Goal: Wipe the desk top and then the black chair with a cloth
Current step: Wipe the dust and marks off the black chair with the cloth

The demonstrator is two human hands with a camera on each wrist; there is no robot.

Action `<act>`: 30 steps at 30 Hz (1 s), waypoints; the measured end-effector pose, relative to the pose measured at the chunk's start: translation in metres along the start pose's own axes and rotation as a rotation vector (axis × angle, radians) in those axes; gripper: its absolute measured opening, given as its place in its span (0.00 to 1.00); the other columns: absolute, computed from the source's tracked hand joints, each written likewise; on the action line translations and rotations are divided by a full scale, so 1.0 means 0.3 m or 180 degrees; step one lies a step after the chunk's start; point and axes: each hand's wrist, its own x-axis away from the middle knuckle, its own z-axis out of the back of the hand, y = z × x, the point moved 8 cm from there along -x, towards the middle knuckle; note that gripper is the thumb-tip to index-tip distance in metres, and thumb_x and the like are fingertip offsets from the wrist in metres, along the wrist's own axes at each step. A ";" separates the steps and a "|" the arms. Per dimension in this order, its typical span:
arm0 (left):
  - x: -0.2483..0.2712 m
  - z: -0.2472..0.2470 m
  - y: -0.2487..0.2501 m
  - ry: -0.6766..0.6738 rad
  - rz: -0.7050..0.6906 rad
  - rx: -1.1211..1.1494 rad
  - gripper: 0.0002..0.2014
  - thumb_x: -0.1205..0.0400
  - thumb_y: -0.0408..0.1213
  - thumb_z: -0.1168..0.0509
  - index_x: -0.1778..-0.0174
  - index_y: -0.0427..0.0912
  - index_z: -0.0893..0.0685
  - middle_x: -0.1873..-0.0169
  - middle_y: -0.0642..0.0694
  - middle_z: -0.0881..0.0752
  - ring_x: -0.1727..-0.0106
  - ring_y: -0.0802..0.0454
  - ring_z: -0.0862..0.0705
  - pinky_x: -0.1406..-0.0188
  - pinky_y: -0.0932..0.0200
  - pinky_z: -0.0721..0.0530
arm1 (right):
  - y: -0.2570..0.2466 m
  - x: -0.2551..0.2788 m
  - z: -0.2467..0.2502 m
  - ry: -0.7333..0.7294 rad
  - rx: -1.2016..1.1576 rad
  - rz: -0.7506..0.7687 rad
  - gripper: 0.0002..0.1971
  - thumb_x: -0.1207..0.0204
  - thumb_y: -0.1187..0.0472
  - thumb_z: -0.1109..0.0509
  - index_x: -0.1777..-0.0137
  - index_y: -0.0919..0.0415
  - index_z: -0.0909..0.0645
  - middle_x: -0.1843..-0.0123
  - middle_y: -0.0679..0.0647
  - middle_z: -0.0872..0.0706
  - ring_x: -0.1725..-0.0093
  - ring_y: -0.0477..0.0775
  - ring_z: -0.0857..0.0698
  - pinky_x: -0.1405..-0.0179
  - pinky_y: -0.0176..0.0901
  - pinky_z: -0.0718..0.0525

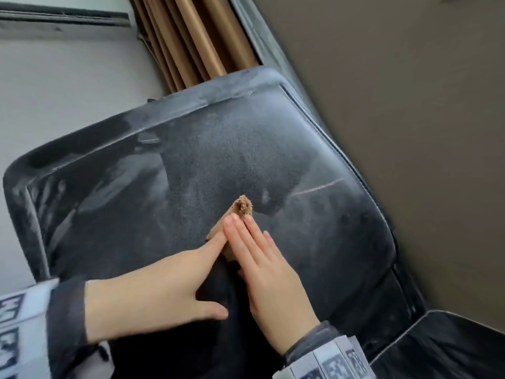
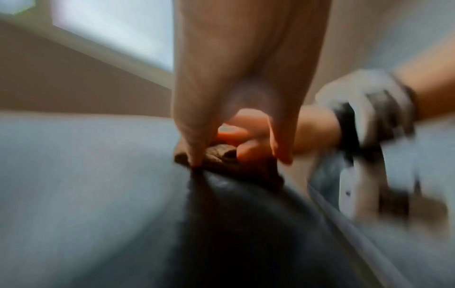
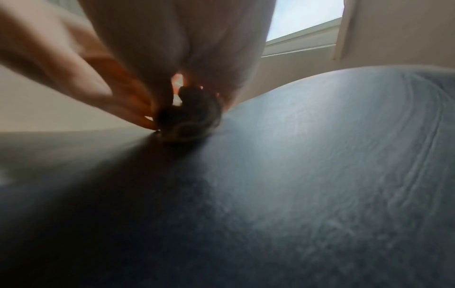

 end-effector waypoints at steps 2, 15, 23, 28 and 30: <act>0.057 0.047 -0.058 -0.0127 -0.0075 -0.0396 0.58 0.28 0.60 0.30 0.30 0.71 0.80 0.28 0.81 0.69 0.25 0.81 0.58 0.34 0.88 0.54 | -0.006 0.001 0.009 0.0119 0.0264 0.0068 0.26 0.23 0.64 0.48 0.24 0.58 0.30 0.21 0.54 0.31 0.21 0.54 0.34 0.26 0.52 0.31; 0.057 0.134 -0.383 0.0001 0.0249 -0.2645 0.58 0.42 0.79 0.57 0.17 0.50 0.46 0.21 0.33 0.47 0.21 0.44 0.51 0.42 0.43 0.29 | 0.297 0.029 0.198 0.0661 0.1002 -0.0868 0.36 0.39 0.74 0.53 0.28 0.63 0.26 0.22 0.58 0.30 0.21 0.60 0.38 0.22 0.59 0.42; 0.036 0.114 -0.372 0.0149 -0.0055 -0.2579 0.60 0.46 0.78 0.58 0.17 0.54 0.55 0.20 0.39 0.61 0.21 0.47 0.58 0.39 0.40 0.34 | -0.077 0.007 -0.061 0.0234 0.0539 0.0186 0.22 0.19 0.66 0.51 0.35 0.60 0.19 0.28 0.52 0.23 0.24 0.56 0.30 0.26 0.51 0.36; 0.017 0.123 -0.360 0.0346 -0.0243 -0.2453 0.59 0.47 0.79 0.56 0.18 0.58 0.62 0.21 0.44 0.73 0.21 0.50 0.66 0.34 0.40 0.41 | 0.268 0.019 0.178 0.0534 0.1006 -0.0843 0.33 0.36 0.75 0.47 0.27 0.64 0.27 0.22 0.59 0.31 0.21 0.63 0.39 0.24 0.59 0.42; 0.011 0.107 -0.369 0.0238 -0.0152 -0.2223 0.58 0.49 0.79 0.56 0.27 0.67 0.78 0.28 0.48 0.85 0.27 0.55 0.83 0.28 0.43 0.56 | 0.352 0.035 0.232 0.0443 0.1078 -0.1145 0.41 0.40 0.83 0.44 0.23 0.64 0.34 0.19 0.59 0.39 0.20 0.61 0.50 0.24 0.61 0.49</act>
